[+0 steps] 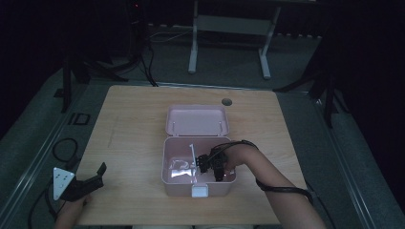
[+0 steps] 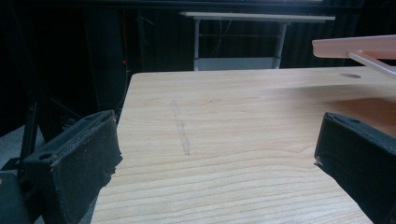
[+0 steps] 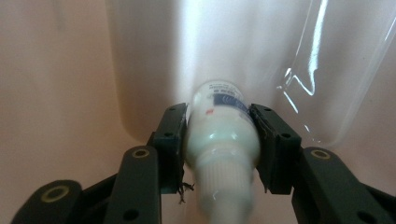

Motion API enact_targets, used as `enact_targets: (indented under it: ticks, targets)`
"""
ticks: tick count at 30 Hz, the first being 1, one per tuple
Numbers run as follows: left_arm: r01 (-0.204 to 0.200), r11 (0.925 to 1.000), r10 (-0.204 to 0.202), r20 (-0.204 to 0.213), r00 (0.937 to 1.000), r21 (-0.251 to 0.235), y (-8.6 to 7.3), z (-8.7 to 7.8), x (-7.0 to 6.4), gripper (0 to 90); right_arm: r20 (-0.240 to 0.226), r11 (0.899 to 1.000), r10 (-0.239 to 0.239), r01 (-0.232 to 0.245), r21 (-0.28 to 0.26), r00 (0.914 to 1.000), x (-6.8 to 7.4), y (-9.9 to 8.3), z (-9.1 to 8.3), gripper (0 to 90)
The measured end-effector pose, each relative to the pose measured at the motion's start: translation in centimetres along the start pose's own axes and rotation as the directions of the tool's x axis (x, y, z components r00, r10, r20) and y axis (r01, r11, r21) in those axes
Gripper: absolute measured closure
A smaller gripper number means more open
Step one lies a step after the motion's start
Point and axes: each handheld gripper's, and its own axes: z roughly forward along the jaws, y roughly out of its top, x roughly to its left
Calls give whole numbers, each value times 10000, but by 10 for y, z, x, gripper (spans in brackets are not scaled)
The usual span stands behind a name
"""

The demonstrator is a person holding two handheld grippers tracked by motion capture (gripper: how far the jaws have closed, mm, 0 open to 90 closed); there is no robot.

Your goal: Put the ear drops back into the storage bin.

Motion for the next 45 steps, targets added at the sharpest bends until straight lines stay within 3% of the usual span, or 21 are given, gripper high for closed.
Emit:
enact_targets:
  ticks: [7,19,27,31,33,37,45]
  targets:
    - [6,10000,-6,-12,10000,8,0,0,0,4,72,9998,-25,26,-175,10000,0,-2,-5,545]
    - [37,10000,-37,-31,10000,26,0,0,0,4,488,9949,125,-75,-1009,9987,4,-15,-39,495]
    - [96,9999,-96,-47,9999,58,0,1,1,4,711,9881,288,-176,-1527,9971,11,-26,-59,383]
    - [87,9999,-86,-53,9999,55,0,1,1,4,531,9785,596,-478,-2008,9968,11,-32,-67,258]
    - [73,10000,-72,-59,10000,55,0,1,0,4,749,9787,433,-272,-2037,9963,13,-35,-69,218]
    - [69,10000,-69,-57,10000,53,0,1,0,4,795,9723,462,-266,-2320,9958,14,-42,-78,194]
    - [58,10000,-58,-60,10000,42,0,1,0,4,1095,9482,1007,-621,-3114,9889,17,-66,-102,195]
